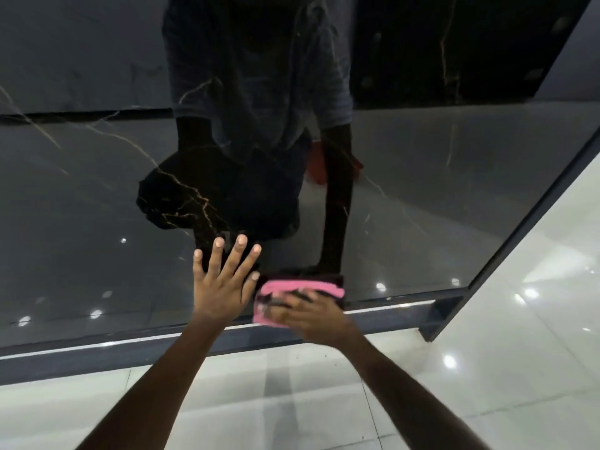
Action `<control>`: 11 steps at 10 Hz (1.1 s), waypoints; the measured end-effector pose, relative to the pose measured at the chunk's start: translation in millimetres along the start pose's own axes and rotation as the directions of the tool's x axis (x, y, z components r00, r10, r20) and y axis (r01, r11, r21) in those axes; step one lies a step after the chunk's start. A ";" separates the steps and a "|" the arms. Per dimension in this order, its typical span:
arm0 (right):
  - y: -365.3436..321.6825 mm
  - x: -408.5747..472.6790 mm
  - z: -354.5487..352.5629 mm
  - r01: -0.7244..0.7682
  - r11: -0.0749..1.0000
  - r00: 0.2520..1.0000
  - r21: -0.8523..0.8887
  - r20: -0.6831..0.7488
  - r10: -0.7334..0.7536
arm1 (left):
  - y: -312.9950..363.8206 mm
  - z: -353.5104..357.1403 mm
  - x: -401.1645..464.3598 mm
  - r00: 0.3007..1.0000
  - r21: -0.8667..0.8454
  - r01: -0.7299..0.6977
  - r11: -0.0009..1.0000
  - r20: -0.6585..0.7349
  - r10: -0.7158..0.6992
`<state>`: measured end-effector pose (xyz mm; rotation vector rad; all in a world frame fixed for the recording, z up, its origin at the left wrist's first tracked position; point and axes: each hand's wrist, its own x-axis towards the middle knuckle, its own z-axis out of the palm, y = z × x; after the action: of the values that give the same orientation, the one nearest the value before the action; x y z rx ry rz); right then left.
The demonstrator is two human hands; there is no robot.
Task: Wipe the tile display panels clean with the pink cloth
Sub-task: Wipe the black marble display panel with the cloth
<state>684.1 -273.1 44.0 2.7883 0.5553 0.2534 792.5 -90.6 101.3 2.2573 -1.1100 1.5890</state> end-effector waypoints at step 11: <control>206.9 -181.7 -25.5 -0.513 0.661 0.150 0.548 -0.700 0.698 | 141.1 18.6 112.4 0.986 -0.067 0.084 0.994 -0.136 -0.093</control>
<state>584.7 -522.2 111.5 2.6216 -0.5503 2.0433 732.2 -253.7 152.9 2.0910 -0.9949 1.6264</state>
